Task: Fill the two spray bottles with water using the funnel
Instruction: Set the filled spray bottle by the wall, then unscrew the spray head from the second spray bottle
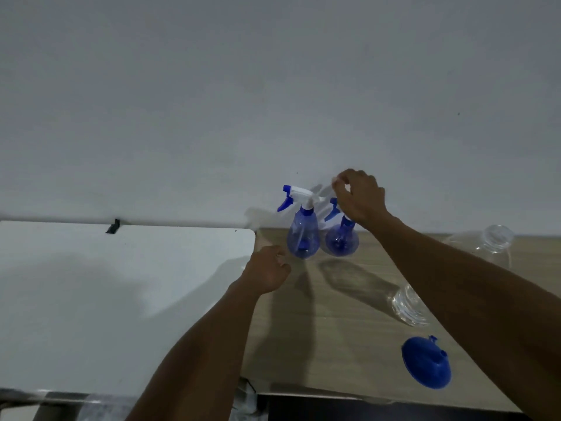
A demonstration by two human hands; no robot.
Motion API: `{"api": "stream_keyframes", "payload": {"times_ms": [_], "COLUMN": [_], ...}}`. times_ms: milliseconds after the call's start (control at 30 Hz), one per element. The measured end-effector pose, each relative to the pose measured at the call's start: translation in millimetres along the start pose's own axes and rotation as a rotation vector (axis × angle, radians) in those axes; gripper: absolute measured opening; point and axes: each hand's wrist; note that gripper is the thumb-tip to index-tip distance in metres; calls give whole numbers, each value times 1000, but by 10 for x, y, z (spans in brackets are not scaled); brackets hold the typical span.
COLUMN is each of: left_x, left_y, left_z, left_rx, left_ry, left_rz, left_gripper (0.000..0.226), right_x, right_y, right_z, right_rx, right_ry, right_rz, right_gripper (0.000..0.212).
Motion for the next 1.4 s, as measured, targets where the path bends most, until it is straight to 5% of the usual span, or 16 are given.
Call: {"api": "stream_keyframes", "payload": {"times_ms": [167,500,633,733,967,1267,1400], "left_x": [-55,-181,-51,-7,65,164,193], "left_y": [113,595,682,951,1157,1086,1058], "left_z": [-224,-712,-1142,-1281,-1385,-1356,-1372], "left_rx": [48,48,58,73,-13,30,27], "left_ry": [-27,53,101,112,66,136,128], "left_rz": [-21,-210,-234,-211,-119,-143,-166], "left_gripper": [44,47,66,47,46,55,52], "right_x": [-274,-54,45,34,96,86,56], "right_y": [338,1176,1728,2089,2398,2305,2290], "right_z": [-74,165,239,186,-68,-15,10], "right_rx": [347,325,318,298,167,262,253], "right_ry": [144,38,-69,-109,150,-112,152], "right_rz": [-90,98,157,211,272,350,370], "right_gripper": [36,23,20,18,40,34,55]}}
Point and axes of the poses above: each hand's wrist, its own y-axis away from the middle knuckle, its own z-axis out of the back of the hand, x = y × z, and after that the axes turned 13 degrees about z, right-handed
